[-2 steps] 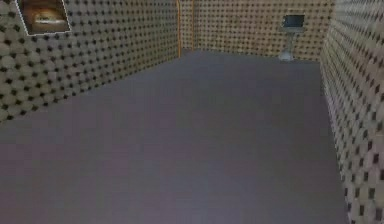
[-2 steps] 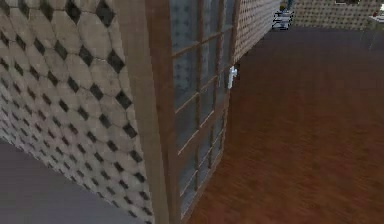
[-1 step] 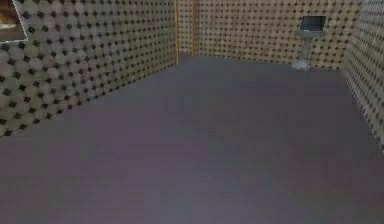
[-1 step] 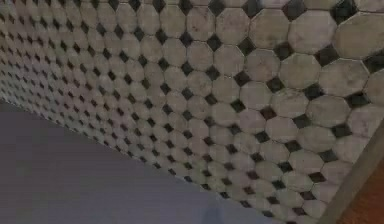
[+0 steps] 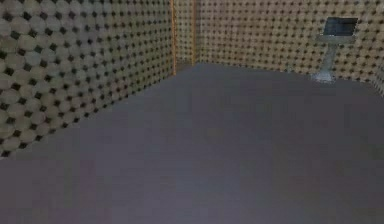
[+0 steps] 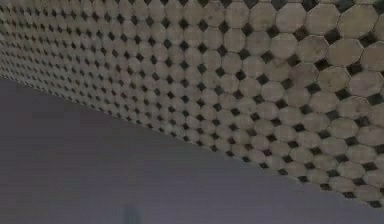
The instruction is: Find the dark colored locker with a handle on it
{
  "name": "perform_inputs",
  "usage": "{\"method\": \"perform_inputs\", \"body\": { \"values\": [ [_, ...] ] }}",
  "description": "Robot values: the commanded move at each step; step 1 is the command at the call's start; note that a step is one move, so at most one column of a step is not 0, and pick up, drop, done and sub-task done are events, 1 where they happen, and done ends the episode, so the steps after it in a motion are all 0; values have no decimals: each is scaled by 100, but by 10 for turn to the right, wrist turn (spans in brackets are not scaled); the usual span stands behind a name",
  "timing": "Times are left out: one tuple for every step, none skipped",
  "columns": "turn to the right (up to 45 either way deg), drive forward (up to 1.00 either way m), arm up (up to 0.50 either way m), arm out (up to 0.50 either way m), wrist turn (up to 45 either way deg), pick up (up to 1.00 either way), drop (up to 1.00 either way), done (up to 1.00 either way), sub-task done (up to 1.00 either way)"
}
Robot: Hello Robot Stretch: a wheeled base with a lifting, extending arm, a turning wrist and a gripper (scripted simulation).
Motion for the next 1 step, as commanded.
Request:
{"method": "perform_inputs", "body": {
  "values": [
    [0,100,0,0,0,0,0,0,0]
  ]
}}
